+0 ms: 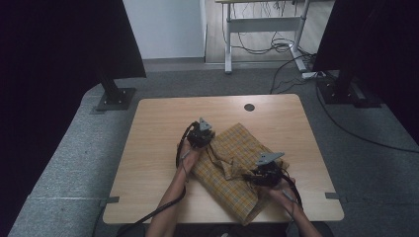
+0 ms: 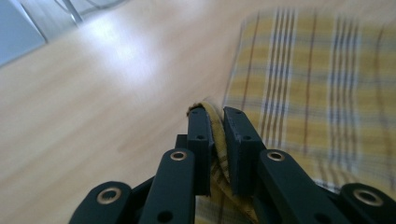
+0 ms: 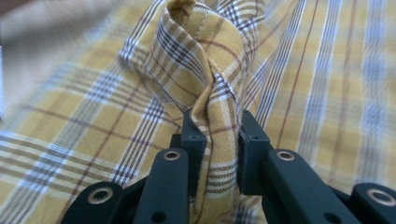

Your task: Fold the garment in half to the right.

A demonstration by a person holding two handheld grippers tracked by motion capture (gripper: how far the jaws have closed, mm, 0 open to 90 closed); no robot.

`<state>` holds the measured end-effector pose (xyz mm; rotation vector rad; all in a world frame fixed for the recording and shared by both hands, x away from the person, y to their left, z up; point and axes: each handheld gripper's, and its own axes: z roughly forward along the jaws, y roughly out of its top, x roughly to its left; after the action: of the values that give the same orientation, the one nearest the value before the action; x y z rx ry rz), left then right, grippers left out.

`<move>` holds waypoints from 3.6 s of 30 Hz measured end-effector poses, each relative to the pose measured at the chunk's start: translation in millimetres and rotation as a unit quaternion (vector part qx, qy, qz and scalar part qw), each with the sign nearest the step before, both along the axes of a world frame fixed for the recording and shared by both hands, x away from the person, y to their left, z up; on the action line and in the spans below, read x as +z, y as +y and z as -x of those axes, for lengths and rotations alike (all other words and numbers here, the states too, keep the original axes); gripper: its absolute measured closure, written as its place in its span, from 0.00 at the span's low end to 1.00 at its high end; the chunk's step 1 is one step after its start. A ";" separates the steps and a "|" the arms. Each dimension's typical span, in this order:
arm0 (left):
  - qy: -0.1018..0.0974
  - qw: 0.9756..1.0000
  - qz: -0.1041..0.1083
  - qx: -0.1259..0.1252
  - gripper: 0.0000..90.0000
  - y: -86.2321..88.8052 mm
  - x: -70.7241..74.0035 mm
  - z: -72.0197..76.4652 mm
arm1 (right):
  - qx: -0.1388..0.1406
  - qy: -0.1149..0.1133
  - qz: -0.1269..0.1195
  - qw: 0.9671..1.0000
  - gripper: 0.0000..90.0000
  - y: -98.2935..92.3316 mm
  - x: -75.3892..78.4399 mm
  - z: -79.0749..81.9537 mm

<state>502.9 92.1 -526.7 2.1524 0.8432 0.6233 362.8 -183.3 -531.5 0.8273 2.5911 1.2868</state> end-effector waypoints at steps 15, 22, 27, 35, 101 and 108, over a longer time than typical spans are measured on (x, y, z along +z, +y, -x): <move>0.045 0.999 -0.007 -0.022 0.85 47.8 -13.2 25.7 | 0.029 0.025 0.016 0.999 0.84 45.6 -10.5 25.0; 0.070 0.997 0.028 -0.001 0.85 92.6 -15.1 48.1 | 0.072 0.018 0.025 0.997 0.84 92.2 -9.9 45.6; 0.080 0.995 0.055 0.015 0.84 116.3 -17.0 59.8 | 0.100 0.014 0.023 0.995 0.84 118.9 -10.8 56.3; 0.035 0.998 0.046 0.010 0.91 127.1 -5.8 67.4 | 0.115 0.004 0.008 0.993 0.84 127.5 -5.4 58.8; 0.037 0.999 0.006 -0.018 0.85 -15.7 -10.7 -5.6 | 0.015 -0.046 0.042 0.998 0.85 -25.1 -9.8 13.4; 0.057 0.998 0.040 -0.009 0.66 -0.3 -3.3 -9.7 | 0.007 -0.051 0.045 0.998 0.84 -21.0 -11.9 23.1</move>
<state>512.6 91.8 -530.1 2.1367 0.8938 0.4525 339.7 -204.3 -543.4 0.7116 2.5583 1.1724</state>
